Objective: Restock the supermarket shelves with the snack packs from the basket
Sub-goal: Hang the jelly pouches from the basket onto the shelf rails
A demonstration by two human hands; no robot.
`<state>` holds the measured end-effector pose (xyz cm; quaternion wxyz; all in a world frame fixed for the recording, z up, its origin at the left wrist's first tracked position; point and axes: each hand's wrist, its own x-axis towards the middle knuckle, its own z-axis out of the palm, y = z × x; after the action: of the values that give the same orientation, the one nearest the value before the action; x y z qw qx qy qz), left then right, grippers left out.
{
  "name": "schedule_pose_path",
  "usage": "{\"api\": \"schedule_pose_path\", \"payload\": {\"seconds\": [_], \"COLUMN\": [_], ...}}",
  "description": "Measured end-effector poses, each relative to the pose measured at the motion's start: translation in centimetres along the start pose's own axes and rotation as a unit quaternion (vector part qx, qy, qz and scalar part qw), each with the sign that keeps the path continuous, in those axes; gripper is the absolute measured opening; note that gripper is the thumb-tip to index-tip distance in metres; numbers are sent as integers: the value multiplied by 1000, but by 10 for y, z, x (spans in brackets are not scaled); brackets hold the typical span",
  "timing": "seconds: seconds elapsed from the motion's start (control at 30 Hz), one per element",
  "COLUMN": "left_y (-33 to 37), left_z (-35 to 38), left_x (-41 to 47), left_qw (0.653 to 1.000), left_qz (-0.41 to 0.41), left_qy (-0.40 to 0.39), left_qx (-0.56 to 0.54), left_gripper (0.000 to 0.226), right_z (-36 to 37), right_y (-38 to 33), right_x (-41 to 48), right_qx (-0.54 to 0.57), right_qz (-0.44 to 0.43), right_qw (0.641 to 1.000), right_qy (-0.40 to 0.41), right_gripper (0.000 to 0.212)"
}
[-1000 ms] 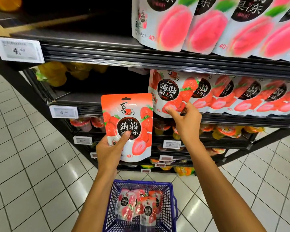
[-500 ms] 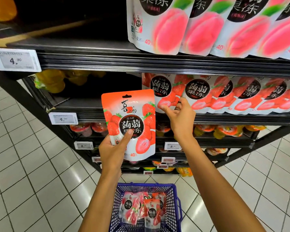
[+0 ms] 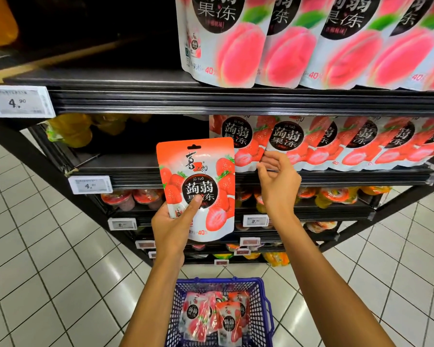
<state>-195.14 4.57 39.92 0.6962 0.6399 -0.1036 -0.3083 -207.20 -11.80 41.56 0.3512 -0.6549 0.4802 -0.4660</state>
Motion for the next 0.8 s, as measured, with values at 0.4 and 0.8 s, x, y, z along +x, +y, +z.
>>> {"api": "schedule_pose_path", "payload": {"seconds": [0.4, 0.8], "left_y": [26, 29], "left_z": [11, 23], "left_x": [18, 7], "left_qw": [996, 931], "left_qz": [68, 252], "left_qy": [-58, -39], "left_qx": [16, 259], "left_gripper": [13, 47], "right_z": [-3, 43], "right_y": [-28, -55], "right_x": [-49, -23], "right_qx": [144, 138], "right_qz": [55, 15], "right_qw": [944, 982], "right_qy": [-293, -126], "right_gripper": [38, 33]}}
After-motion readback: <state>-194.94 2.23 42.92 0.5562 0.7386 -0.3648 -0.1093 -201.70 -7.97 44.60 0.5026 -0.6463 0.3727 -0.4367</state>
